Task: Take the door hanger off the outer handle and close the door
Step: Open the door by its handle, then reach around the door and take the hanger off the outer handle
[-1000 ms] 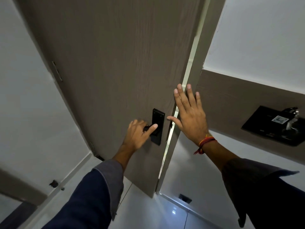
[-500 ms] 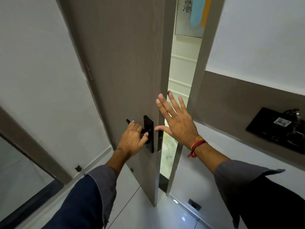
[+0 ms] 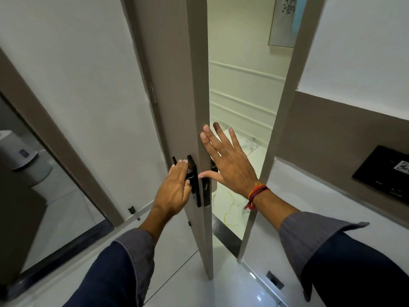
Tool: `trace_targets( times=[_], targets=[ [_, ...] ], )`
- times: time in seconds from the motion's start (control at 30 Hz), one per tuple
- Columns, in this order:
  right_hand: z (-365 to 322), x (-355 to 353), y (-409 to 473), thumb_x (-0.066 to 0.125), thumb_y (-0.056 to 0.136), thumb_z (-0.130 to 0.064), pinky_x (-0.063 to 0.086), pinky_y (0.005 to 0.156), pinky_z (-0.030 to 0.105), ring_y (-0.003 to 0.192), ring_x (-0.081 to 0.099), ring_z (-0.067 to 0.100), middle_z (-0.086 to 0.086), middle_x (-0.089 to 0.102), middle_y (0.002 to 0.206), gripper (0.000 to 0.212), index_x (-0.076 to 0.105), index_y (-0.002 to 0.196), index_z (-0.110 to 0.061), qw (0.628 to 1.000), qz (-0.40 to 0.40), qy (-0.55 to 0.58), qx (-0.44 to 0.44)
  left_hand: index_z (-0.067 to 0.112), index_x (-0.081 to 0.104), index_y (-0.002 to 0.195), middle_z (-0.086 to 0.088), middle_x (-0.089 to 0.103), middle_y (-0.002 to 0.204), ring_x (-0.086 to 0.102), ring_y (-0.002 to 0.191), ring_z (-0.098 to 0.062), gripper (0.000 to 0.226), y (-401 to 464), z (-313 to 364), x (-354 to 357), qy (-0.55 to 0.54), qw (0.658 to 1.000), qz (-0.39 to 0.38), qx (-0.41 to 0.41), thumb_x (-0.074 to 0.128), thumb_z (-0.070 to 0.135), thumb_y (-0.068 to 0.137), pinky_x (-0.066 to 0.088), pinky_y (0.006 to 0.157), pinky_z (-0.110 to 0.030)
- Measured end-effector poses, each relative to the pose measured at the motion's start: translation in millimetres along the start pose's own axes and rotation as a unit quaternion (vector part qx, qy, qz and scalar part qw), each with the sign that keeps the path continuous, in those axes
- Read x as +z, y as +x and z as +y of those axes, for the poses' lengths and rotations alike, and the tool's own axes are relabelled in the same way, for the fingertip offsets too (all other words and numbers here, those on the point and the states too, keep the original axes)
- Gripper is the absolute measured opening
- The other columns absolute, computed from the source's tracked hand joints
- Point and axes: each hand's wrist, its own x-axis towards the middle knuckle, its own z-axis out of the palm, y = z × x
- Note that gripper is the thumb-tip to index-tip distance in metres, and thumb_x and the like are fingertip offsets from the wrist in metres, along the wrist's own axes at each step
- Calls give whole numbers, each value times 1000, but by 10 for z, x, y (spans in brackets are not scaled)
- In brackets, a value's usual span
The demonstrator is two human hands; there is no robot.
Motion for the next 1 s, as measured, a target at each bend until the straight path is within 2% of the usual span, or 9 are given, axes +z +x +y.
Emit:
trace_targets(
  times=[0.2,0.3,0.37,0.47,0.57,0.67,0.77,0.9,1.0],
  targets=[
    [38,22,-160,37,95,-77,19,132,56,164,10,32,10,-9,175,108,-11,166,-10,997,-63,16,43,12,17,162,-8,22,170,17,158,-20,64,-147,-85,-71,-4,1000,21,-9,30,27,102,15,130,-41],
    [128,169,-223,35,102,-69,10,134,51,165,0,26,7,-7,177,95,-7,166,-13,974,-178,73,122,18,14,163,-3,19,170,11,154,-12,64,-174,-147,-65,3,999,32,-26,27,35,103,12,127,-35],
    [186,309,-178,35,107,-60,12,135,50,165,2,26,6,-1,178,85,4,169,-11,956,-237,95,143,19,13,163,0,17,169,8,152,-7,64,-178,-187,-61,5,999,35,-25,25,36,102,15,126,-36],
    [189,487,-10,36,111,-51,25,130,47,161,22,28,9,25,174,68,34,162,-7,942,-280,108,147,21,12,163,1,17,168,7,149,-5,65,-177,-232,-60,9,999,36,-29,27,36,101,19,124,-39],
    [95,611,222,40,109,-53,50,104,45,132,56,34,15,61,142,59,60,139,-7,913,-267,190,242,22,12,162,-1,21,168,5,148,-4,65,-179,-229,-60,13,999,31,-32,28,35,101,19,122,-40],
    [-11,709,530,42,109,-42,52,77,40,104,68,40,20,71,114,43,65,114,-5,872,-287,226,327,19,15,162,-5,23,168,6,148,-7,65,-153,-218,-82,26,999,24,-22,27,37,101,16,122,-39],
    [-59,787,733,47,106,-24,58,84,44,104,72,41,22,74,114,30,67,115,-4,873,-301,213,320,16,18,161,-8,24,168,9,151,-15,66,-115,-229,-90,38,999,14,-9,27,38,100,12,124,-39],
    [-5,776,785,52,105,-21,60,93,48,109,72,42,23,74,118,29,69,118,-2,870,-295,216,332,12,12,163,-9,17,170,15,158,-22,68,-60,-259,-84,50,998,-18,28,24,38,102,11,130,-41],
    [94,660,719,42,106,-19,57,94,48,112,68,46,25,71,123,33,68,123,-7,860,-291,213,360,9,1,163,-12,5,172,5,160,-22,72,19,-253,-192,89,993,-46,68,22,40,102,11,129,-50]
  ],
)
